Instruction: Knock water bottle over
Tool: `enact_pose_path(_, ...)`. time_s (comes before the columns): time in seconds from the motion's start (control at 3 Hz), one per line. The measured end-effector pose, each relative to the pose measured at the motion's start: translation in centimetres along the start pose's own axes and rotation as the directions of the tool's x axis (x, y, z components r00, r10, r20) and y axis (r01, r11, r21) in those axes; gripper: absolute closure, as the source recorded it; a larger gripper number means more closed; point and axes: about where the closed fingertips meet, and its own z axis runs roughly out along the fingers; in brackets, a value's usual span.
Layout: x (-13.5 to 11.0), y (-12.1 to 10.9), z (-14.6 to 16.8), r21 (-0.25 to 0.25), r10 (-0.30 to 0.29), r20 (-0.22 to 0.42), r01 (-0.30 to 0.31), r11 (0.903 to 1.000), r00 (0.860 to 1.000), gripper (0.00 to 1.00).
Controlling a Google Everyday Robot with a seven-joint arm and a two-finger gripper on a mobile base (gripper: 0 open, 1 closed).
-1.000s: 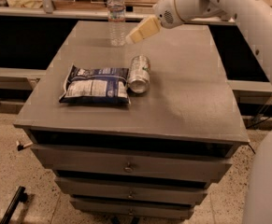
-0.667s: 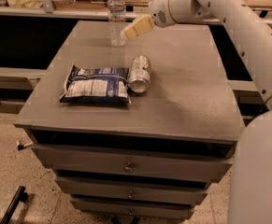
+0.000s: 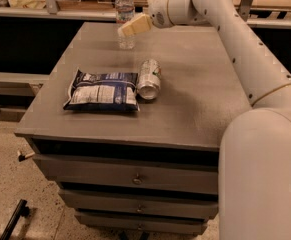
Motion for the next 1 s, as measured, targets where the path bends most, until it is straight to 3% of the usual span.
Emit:
enact_pose_path(0.67,-1.3,-1.5,3.6,0.009,-0.006,0.109,0.005,0.9999,0.994,0.00)
enact_pose_path(1.0,-2.0,-1.7,5.4,0.004,-0.006,0.143,0.006,1.0000,0.990,0.15)
